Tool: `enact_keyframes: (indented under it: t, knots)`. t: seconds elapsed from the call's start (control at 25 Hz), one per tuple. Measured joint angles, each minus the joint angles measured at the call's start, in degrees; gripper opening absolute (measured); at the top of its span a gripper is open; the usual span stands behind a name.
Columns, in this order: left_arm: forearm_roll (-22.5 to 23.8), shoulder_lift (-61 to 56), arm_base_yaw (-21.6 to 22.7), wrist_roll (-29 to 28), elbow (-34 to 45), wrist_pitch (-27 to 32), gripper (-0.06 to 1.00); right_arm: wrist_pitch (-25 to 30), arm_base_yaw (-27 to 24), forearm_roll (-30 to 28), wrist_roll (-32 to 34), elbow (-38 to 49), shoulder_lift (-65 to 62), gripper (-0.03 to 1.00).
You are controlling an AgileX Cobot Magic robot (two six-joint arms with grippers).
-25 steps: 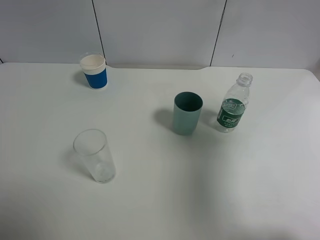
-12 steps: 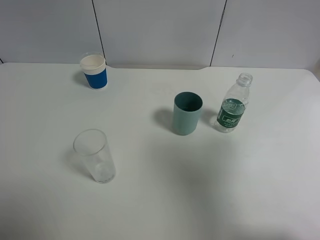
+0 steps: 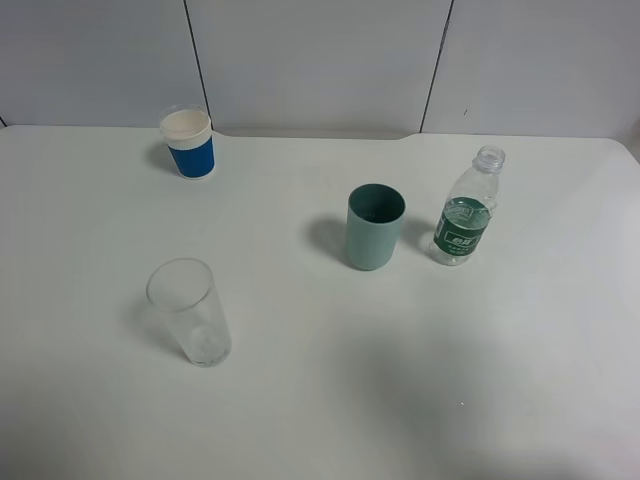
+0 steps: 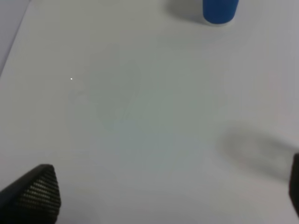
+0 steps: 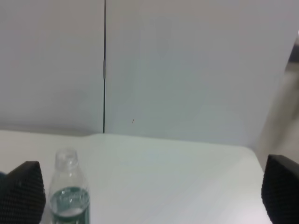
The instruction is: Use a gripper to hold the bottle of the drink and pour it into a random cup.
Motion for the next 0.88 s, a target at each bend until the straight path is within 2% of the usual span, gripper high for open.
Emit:
enact_keyframes:
  t: [0.48, 0.68, 0.88]
  knots:
    - [0.0, 0.0, 0.0, 0.0, 0.0, 0.0, 0.99, 9.2, 0.0, 0.3, 0.5, 0.0, -0.1, 0.91]
    - [0.0, 0.0, 0.0, 0.0, 0.0, 0.0, 0.99, 13.2, 0.0, 0.2, 2.6, 4.3, -0.1, 0.91]
    - [0.0, 0.0, 0.0, 0.0, 0.0, 0.0, 0.99, 15.4, 0.0, 0.3, 3.0, 4.9, -0.1, 0.91]
